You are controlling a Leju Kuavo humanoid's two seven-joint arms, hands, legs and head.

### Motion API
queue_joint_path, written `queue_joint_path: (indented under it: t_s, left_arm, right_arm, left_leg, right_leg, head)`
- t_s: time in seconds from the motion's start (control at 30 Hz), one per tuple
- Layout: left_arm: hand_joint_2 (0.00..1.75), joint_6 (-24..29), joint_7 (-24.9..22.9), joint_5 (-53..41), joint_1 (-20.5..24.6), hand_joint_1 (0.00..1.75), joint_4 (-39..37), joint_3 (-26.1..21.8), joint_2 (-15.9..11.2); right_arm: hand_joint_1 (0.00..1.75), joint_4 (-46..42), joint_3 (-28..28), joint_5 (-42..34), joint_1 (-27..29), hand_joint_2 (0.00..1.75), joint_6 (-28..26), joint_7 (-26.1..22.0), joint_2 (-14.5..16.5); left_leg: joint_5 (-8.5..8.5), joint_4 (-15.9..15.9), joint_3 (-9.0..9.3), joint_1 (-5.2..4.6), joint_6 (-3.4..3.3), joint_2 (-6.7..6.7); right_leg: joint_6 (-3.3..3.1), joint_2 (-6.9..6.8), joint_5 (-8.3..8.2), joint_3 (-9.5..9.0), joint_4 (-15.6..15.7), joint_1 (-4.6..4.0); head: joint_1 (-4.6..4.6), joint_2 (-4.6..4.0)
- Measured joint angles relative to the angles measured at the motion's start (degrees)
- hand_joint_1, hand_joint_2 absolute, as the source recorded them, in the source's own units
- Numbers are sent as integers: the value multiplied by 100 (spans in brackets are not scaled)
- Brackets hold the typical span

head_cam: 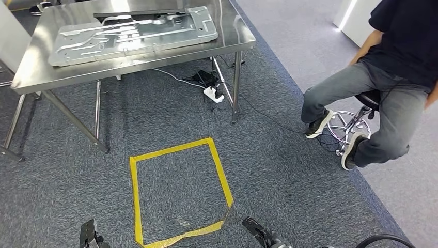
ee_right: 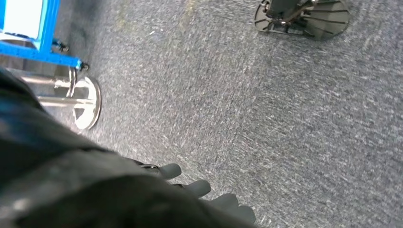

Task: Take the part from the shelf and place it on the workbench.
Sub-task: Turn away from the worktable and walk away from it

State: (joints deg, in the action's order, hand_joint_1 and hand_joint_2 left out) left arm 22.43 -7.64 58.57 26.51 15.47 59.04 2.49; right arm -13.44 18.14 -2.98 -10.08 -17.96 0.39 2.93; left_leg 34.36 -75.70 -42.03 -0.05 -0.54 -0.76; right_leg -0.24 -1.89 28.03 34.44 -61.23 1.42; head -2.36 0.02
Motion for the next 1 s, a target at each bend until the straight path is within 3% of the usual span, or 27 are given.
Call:
queue_joint_path:
  t_s: [0.03, 0.07, 0.13, 0.2, 0.27, 0.33, 0.4, 0.47, 0.5, 0.53, 0.6, 0.63, 0.7, 0.73, 0.77, 0.8, 0.87, 0.93, 1.0]
  left_arm:
    - [0, 0, -1, 4, -12, 0, 0, 0, 0]
    - [0, -1, -2, 9, -18, 0, 0, 0, 0]
    - [0, -6, -4, 7, 0, 0, 0, 0, 0]
    - [0, -19, -13, -11, 34, 0, 0, 0, 2]
    - [0, -30, -35, -24, 44, 0, 0, 0, -1]
    - [0, -41, -54, -31, 44, 0, 0, 0, -4]
    - [0, -60, -59, -43, 56, 0, 1, 0, 8]
    - [0, -79, -62, -51, 44, 0, 2, 0, 25]
    - [0, -85, -64, -54, 28, 0, 2, 0, 29]
    - [0, -89, -68, -58, 14, 0, 2, 0, 33]
    - [0, -90, -71, -66, 3, 0, 1, 0, 36]
    - [0, -92, -71, -71, 5, 0, 1, 0, 37]
    - [0, -97, -72, -75, 12, 0, 3, 0, 45]
    - [0, -101, -72, -77, 9, 0, 4, 0, 48]
    - [0, -104, -73, -77, -2, 0, 5, 0, 47]
    - [0, -106, -72, -75, -18, 0, 6, 1, 40]
    - [0, -112, -66, -73, -34, 0, 6, 2, 27]
    - [0, -121, -57, -72, -25, 0, 8, 2, 28]
    - [0, -125, -53, -68, -35, 0, 10, 1, 34]
  right_arm:
    - [0, 4, 0, 20, 0, 0, 15, 11, 0]
    - [0, 7, 1, 49, -2, 0, 40, 25, 0]
    - [0, 8, 14, 164, -11, 0, 115, 73, 0]
    - [0, 8, 62, 357, -15, 0, 212, 145, 2]
    - [0, 8, 159, 542, -16, 0, 315, 208, 15]
    - [0, 9, 269, 689, -17, 0, 389, 246, 30]
    - [0, 10, 364, 796, -10, 0, 420, 266, 34]
    - [0, 13, 448, 845, 13, 0, 426, 280, 35]
    - [0, 16, 481, 853, 25, 0, 427, 285, 35]
    - [0, 20, 512, 856, 31, 0, 429, 288, 34]
    - [0, 26, 567, 886, 32, 0, 451, 290, 32]
    - [0, 28, 593, 919, 30, 0, 472, 293, 31]
    - [0, 33, 649, 1003, 28, 0, 509, 300, 28]
    - [0, 36, 683, 1037, 30, 0, 520, 302, 28]
    - [0, 36, 714, 1063, 31, 0, 523, 301, 30]
    - [0, 37, 738, 1096, 29, 0, 529, 297, 31]
    - [0, 38, 775, 1188, 25, 0, 568, 284, 31]
    - [0, 39, 842, 1288, 26, 0, 617, 274, 26]
    - [0, 42, 918, 1335, 31, 0, 634, 275, 25]
  left_leg:
    - [-94, 93, 60, 4, -6, 13]
    - [-262, 388, 223, 4, -23, 53]
    - [-541, 1186, 633, -42, -64, 286]
    - [-616, 1596, 826, -114, -98, 436]
    - [-652, 1660, 833, -135, -139, 333]
    - [-726, 1758, 872, -112, -199, 214]
    - [-783, 1817, 895, -93, -265, 107]
    - [-796, 1808, 868, -98, -300, -22]
    - [-797, 1795, 857, -101, -302, -96]
    - [-795, 1773, 847, -103, -299, -176]
    - [-770, 1701, 828, -92, -276, -327]
    - [-746, 1648, 802, -94, -251, -394]
    - [-717, 1551, 722, -83, -195, -519]
    - [-725, 1537, 681, -75, -159, -581]
    - [-743, 1539, 655, -59, -129, -648]
    - [-747, 1535, 632, -51, -101, -640]
    - [-622, 1331, 514, -55, -34, -401]
    - [-330, 733, 211, -31, 39, -87]
    - [-150, 150, -98, 15, 90, 2]
  right_leg:
    - [0, -49, 0, 1, 0, -2]
    - [0, -101, 0, -2, 0, -2]
    - [9, -207, -1, -13, 6, -13]
    - [46, -312, -11, -22, 28, -25]
    - [110, -402, -19, -46, 62, -23]
    - [165, -262, 71, -30, -24, -6]
    - [177, 30, 365, 182, -513, -2]
    - [180, 159, 658, 517, -1218, -18]
    - [188, 172, 681, 615, -1408, -26]
    - [194, 180, 595, 620, -1395, -28]
    - [198, 251, 222, 358, -807, -9]
    - [198, 379, 94, 199, -456, 8]
    - [179, 596, 23, 16, -69, 34]
    - [159, 634, 49, 1, -43, 27]
    - [125, 580, 33, -7, -25, 26]
    - [89, 509, 15, -16, 7, 23]
    - [17, 368, -23, -51, 79, 35]
    - [-15, 220, -35, -72, 116, 24]
    - [-23, 64, -27, -72, 120, 17]
  head:
    - [0, 0]
    - [0, 0]
    - [0, 0]
    - [-2, 0]
    - [-3, 0]
    - [-5, 0]
    - [-7, 0]
    - [-6, 0]
    - [-6, 0]
    - [-6, 0]
    - [-7, 0]
    - [-7, 0]
    - [-1, 0]
    - [1, 0]
    - [1, 0]
    - [-3, 0]
    - [8, 0]
    - [19, 0]
    - [19, 0]
